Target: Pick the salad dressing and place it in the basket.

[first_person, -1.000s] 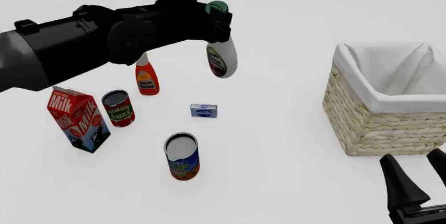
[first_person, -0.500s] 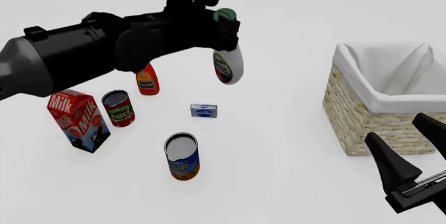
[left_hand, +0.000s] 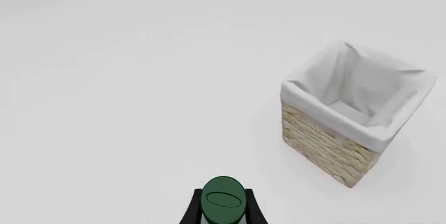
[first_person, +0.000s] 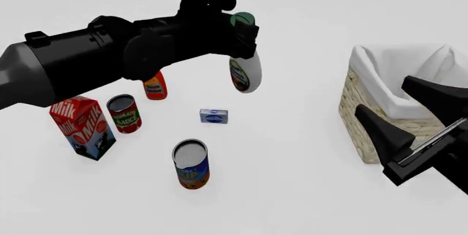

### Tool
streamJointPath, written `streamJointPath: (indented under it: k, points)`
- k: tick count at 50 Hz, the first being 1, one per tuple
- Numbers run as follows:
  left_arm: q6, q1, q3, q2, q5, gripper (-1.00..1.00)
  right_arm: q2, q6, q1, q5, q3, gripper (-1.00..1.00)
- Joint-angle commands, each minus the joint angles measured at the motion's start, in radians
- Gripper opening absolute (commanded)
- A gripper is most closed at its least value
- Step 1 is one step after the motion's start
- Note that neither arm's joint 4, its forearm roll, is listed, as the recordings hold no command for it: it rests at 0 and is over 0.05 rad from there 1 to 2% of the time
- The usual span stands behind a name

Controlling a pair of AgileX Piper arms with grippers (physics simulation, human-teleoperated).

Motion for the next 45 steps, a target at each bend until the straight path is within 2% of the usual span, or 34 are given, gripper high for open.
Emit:
streamJointPath:
  k: [1,9,18,45]
  points:
    - [0.009,-0.013,-0.002,-0.014,0.0,-1.0,0.093,-0.014,0.051,-0.046,-0.056,1.0]
    - [0.009,-0.021,0.005,-0.023,0.0,-1.0,0.166,-0.028,0.077,-0.108,-0.069,1.0]
    - [-0.004,-0.028,0.006,-0.035,0.009,-1.0,0.259,-0.012,0.1,-0.19,-0.081,1.0]
    - [-0.037,-0.054,0.015,-0.069,0.019,-1.0,0.423,0.005,0.13,-0.31,-0.164,1.0]
